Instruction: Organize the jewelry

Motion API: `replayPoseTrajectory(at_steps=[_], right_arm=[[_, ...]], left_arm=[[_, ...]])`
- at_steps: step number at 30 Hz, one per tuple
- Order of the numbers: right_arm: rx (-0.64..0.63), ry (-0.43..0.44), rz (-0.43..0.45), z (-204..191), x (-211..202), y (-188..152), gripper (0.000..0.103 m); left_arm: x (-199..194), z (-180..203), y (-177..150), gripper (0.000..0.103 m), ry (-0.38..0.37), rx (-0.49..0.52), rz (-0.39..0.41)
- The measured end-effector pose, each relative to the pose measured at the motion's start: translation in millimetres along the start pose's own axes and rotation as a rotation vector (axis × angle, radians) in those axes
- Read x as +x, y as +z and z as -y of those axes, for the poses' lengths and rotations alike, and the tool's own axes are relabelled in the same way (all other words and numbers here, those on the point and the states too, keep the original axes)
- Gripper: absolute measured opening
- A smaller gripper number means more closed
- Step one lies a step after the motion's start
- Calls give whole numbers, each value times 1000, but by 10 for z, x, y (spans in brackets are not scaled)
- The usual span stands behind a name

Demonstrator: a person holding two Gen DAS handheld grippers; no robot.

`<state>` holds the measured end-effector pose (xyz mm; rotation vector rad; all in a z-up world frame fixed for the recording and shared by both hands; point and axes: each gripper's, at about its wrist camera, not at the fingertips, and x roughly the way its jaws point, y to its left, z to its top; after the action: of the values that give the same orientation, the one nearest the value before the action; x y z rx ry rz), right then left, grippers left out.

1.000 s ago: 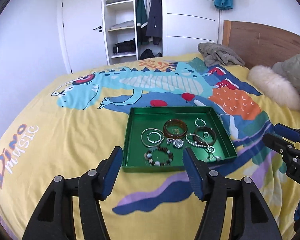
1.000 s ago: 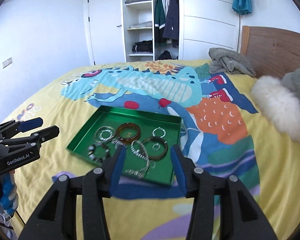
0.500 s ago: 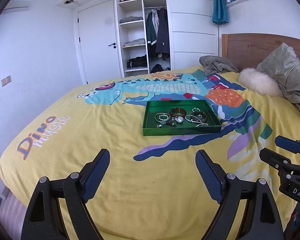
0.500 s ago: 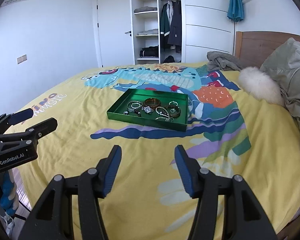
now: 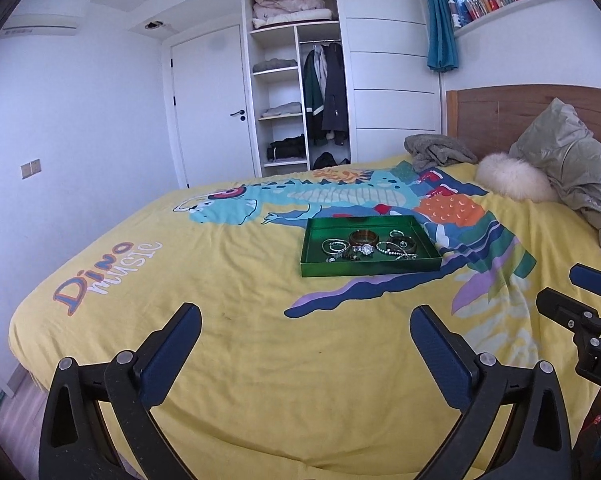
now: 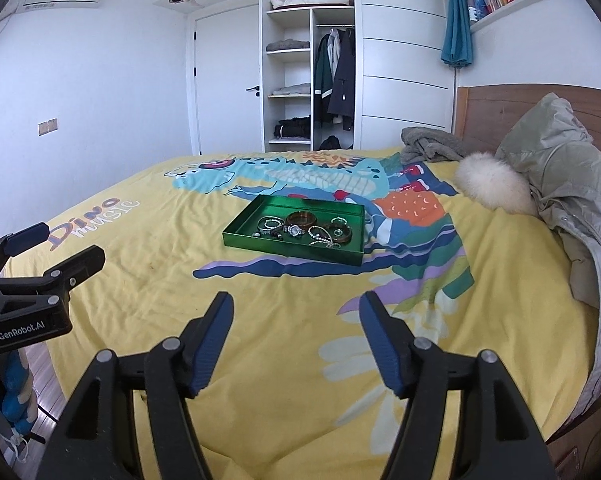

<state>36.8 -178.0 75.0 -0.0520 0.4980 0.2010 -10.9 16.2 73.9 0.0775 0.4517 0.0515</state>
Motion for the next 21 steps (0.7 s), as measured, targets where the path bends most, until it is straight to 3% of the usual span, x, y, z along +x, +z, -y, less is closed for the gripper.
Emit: replayPoseTrajectory(at_steps=[21], right_arm=[[7, -23, 31, 16, -122, -173, 70]], left_arm=[[-192, 16, -131, 103, -2, 12, 20]])
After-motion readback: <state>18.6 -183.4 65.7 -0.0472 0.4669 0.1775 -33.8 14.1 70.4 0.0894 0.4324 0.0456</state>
